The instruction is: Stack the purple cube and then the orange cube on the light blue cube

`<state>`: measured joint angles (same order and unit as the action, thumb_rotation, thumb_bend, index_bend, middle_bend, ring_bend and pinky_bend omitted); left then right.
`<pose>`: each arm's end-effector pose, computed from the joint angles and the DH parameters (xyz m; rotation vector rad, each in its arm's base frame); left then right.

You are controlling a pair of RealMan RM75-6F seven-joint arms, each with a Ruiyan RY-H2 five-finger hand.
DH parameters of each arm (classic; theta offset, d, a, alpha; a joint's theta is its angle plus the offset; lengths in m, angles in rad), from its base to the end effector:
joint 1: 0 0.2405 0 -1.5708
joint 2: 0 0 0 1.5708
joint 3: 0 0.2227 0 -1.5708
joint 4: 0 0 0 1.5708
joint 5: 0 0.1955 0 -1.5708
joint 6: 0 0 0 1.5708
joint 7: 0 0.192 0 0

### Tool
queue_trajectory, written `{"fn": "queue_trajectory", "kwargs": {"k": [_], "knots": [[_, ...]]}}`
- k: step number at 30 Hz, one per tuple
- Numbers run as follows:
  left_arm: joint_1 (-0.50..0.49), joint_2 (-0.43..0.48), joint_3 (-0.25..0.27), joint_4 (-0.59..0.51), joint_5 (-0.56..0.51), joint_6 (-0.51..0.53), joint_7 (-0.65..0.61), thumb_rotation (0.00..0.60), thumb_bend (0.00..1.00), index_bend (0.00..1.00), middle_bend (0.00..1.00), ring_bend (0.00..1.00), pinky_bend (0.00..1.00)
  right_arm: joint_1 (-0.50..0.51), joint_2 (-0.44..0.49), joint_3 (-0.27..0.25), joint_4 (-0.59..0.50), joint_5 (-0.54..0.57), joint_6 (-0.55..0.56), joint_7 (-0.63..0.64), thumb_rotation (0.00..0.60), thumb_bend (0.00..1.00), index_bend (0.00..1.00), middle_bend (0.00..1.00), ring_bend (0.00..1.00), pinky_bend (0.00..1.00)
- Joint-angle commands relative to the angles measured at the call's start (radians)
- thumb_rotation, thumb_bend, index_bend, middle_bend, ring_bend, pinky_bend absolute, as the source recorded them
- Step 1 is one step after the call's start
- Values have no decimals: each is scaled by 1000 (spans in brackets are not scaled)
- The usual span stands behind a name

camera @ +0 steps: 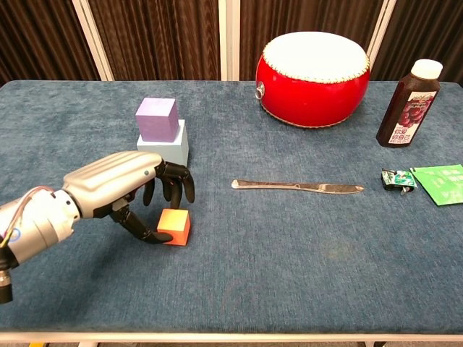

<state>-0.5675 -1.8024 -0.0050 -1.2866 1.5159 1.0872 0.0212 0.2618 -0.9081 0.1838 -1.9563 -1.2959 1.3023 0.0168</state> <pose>-0.1115 0.2739 -0.0937 -1.9981 -1.1002 -1.1616 -0.2025 -0.2824 0.1832 1.3681 -1.0539 1.0630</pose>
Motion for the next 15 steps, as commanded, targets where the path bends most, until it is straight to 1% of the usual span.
{"fn": "queue_trajectory", "kwargs": {"k": [1,7,10,15], "knots": [[3,2,0,-4,0,4,1,600,225,486,631,466,567,1,0,1,0,1,-1,1,600,215,0,0,0,0],[12,33,-3,-38,7,31,17,600,226,494,640,466,569,4,-1,2,0,5,-5,-3,600,215,0,0,0,0],[25,85,-3,-93,6,52,31,600,227,494,641,467,569,4,-1,2,-1,6,-6,-4,600,215,0,0,0,0],[36,191,-3,-191,-7,54,48,600,227,494,642,473,573,4,-3,1,-3,3,-2,-9,600,215,0,0,0,0]]}}
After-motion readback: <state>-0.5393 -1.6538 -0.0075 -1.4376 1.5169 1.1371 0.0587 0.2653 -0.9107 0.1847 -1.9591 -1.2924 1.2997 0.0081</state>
